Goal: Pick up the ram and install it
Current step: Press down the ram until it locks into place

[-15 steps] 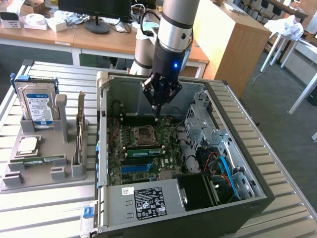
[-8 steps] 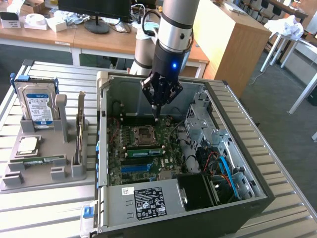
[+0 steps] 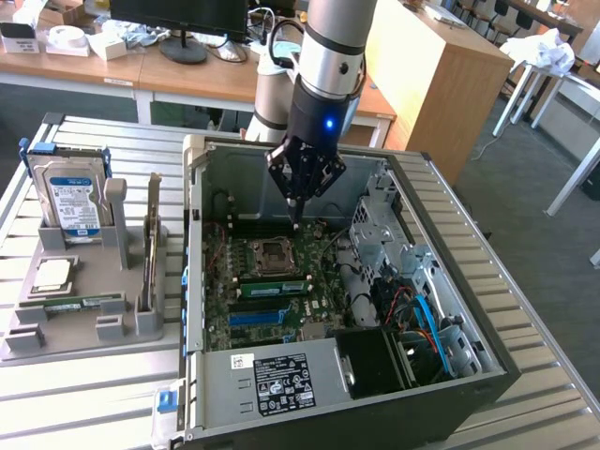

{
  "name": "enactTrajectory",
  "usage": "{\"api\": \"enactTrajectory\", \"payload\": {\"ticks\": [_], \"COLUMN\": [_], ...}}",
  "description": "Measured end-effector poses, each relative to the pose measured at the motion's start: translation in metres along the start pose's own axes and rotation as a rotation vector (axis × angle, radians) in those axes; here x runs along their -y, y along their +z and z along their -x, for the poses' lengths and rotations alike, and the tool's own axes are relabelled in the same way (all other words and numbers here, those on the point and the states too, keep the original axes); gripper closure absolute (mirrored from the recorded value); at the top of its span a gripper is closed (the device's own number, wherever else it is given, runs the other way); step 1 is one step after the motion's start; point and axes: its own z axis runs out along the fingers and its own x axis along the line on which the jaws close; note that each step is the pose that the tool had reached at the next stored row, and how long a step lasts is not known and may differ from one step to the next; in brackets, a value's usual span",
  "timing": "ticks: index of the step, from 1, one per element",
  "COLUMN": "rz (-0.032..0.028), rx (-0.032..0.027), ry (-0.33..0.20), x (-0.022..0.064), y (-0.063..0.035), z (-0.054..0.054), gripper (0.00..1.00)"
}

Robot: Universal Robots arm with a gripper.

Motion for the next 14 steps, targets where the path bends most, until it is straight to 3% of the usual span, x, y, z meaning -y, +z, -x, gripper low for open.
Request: {"api": "enactTrajectory", "payload": {"ticks": [14], "rz": [0.0], "rx": [0.0002], "ry": [0.0], "x": [-0.0002], "y": [0.0], "z": [-0.0024], "gripper": [0.9]}}
